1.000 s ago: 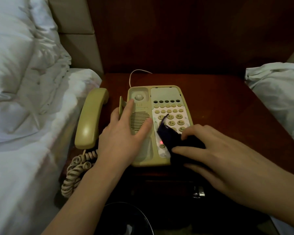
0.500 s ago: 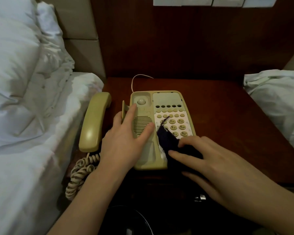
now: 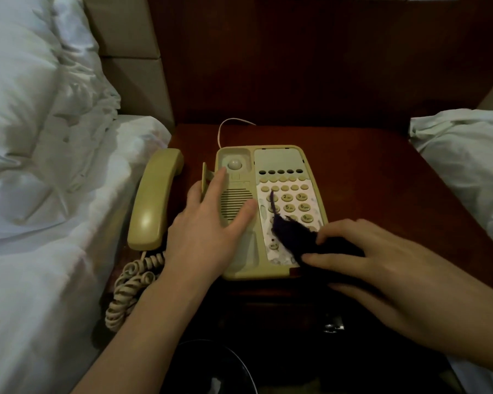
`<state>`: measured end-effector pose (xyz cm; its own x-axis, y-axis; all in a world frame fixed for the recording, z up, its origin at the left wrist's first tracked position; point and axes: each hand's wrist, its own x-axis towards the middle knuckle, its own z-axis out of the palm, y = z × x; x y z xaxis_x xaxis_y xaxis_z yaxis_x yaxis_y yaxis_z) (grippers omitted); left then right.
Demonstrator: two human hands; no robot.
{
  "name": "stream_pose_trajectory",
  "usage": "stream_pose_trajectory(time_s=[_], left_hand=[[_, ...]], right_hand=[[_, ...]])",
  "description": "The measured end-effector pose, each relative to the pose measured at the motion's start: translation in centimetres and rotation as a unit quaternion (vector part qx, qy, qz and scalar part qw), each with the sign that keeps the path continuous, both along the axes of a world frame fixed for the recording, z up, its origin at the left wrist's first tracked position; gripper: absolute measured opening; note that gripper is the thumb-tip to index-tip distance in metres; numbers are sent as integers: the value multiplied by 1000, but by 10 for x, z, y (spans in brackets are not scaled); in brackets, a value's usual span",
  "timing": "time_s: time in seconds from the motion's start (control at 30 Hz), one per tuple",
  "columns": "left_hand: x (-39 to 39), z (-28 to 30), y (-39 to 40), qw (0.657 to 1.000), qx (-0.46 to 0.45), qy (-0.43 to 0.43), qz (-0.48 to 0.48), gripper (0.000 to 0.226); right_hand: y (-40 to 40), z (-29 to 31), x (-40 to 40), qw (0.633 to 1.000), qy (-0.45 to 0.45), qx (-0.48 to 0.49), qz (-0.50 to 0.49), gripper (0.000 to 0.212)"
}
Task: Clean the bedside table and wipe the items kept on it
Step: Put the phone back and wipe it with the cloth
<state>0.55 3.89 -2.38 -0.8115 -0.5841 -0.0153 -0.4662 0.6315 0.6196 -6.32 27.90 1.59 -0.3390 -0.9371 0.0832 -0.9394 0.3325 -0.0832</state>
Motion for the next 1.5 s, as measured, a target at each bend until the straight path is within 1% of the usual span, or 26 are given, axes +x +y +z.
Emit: stream_pose_trajectory(time_s=[0.07, 0.13, 0.2, 0.3, 0.37, 0.47, 0.57, 0.63, 0.7, 0.77, 0.83, 0.93, 0.97, 1.03, 1.13, 1.17, 1.2, 1.3, 1.37, 1.43, 1.5], left_hand=[[0, 0, 1, 1000, 3, -3, 1, 79], [0, 0, 1, 1000, 5, -4, -1, 78], [0, -2, -1, 1000, 4, 1, -4, 77], [0, -4, -3, 1000, 5, 10, -7, 72], [1, -4, -4, 1000, 5, 16, -9, 69], [2, -6, -5, 999, 2, 32, -14, 65], [2, -7, -5, 999, 2, 33, -15, 65], [1, -8, -6, 999, -1, 31, -14, 66], [1, -8, -6, 1000, -2, 28, -12, 66], [0, -8, -5, 1000, -2, 25, -12, 65], [0, -8, -5, 1000, -4, 25, -12, 65], [0, -8, -4, 1000, -6, 20, -10, 65], [0, -8, -5, 1000, -5, 18, -10, 65], [0, -9, -6, 1000, 0, 16, -10, 65], [-1, -11, -6, 1000, -3, 24, -14, 65], [-2, -11, -6, 1000, -5, 24, -13, 65], [-2, -11, -6, 1000, -4, 23, -12, 65], [-1, -11, -5, 1000, -3, 23, -12, 65], [0, -10, -6, 1000, -6, 24, -14, 65], [0, -10, -5, 1000, -7, 22, -15, 65], [0, -10, -5, 1000, -13, 22, -14, 65]], right_hand=[[7, 3, -4, 1000, 0, 13, -10, 47], [10, 4, -7, 1000, 0, -2, -12, 45], [10, 8, -11, 996, -29, -73, -42, 42], [-4, 16, -15, 968, -95, -198, -126, 50], [-30, 18, -12, 957, -95, -227, -152, 50], [-79, 18, -15, 968, -42, -183, -164, 44], [-108, 17, -25, 982, -4, -90, -167, 41], [-105, 24, -24, 991, 17, -23, -133, 39], [-96, 35, -14, 995, 14, 59, -84, 36], [-90, 44, -5, 993, 12, 112, -42, 36], [-95, 46, -9, 993, 19, 109, -35, 38], [-107, 43, -24, 997, 31, 40, -59, 42], [-108, 43, -26, 997, 28, 33, -63, 43], [-101, 43, -24, 996, 22, 66, -47, 44], [-86, 51, -5, 988, -9, 155, -14, 44], [-85, 52, -2, 986, -14, 164, -10, 43], [-87, 53, -3, 988, -12, 156, -13, 43], [-101, 45, -19, 996, 15, 66, -49, 43], [-103, 38, -26, 997, 20, 34, -64, 45], [-94, 37, -20, 997, 6, 63, -44, 45], [-80, 44, -6, 993, -16, 118, -12, 46]])
